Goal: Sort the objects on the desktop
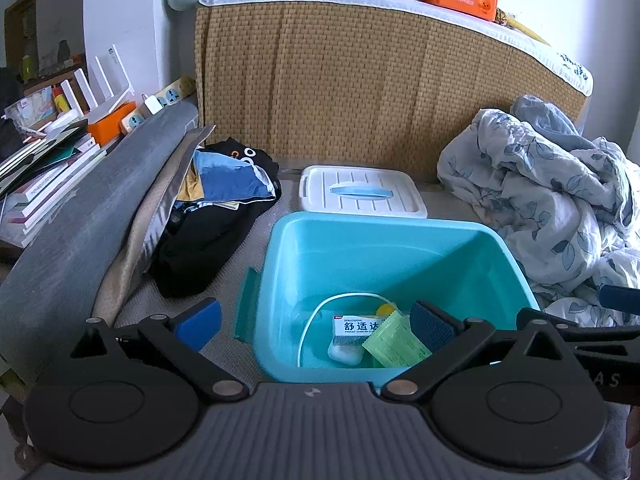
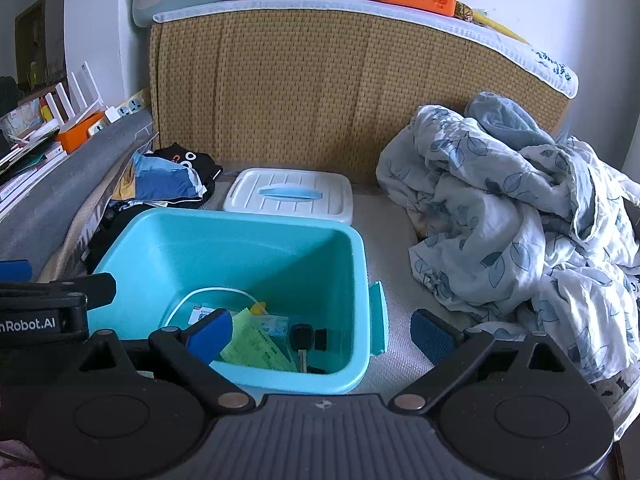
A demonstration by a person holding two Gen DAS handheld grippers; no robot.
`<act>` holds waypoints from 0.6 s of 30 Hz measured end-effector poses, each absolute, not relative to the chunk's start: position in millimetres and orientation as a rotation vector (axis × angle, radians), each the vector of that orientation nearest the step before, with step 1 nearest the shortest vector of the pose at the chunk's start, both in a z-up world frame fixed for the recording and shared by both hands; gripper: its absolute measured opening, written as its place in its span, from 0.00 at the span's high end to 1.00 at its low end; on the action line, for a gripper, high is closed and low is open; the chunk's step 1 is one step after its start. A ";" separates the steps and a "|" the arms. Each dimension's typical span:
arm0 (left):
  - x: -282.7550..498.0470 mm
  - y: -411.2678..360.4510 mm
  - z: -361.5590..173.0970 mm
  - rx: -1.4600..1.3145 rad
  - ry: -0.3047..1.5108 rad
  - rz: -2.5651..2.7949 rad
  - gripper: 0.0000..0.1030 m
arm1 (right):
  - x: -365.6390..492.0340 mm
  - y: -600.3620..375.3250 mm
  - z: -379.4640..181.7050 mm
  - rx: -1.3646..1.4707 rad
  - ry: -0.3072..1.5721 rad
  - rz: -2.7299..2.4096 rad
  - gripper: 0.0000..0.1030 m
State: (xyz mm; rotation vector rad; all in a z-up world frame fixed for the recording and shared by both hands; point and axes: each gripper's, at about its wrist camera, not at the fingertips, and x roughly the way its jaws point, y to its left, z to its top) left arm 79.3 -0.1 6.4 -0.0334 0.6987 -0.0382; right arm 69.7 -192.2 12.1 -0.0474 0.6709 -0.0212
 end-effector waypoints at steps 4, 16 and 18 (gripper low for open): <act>85.1 -0.2 5.2 -0.028 0.700 -0.038 0.00 | 75.6 -194.0 11.6 -0.052 0.671 -0.022 0.05; 104.0 0.8 5.6 -0.002 0.694 -0.033 0.00 | 97.8 -201.8 10.1 -0.027 0.687 0.003 0.05; 107.2 0.1 5.6 0.006 0.693 -0.033 0.00 | 100.3 -202.3 10.8 -0.029 0.689 0.001 0.05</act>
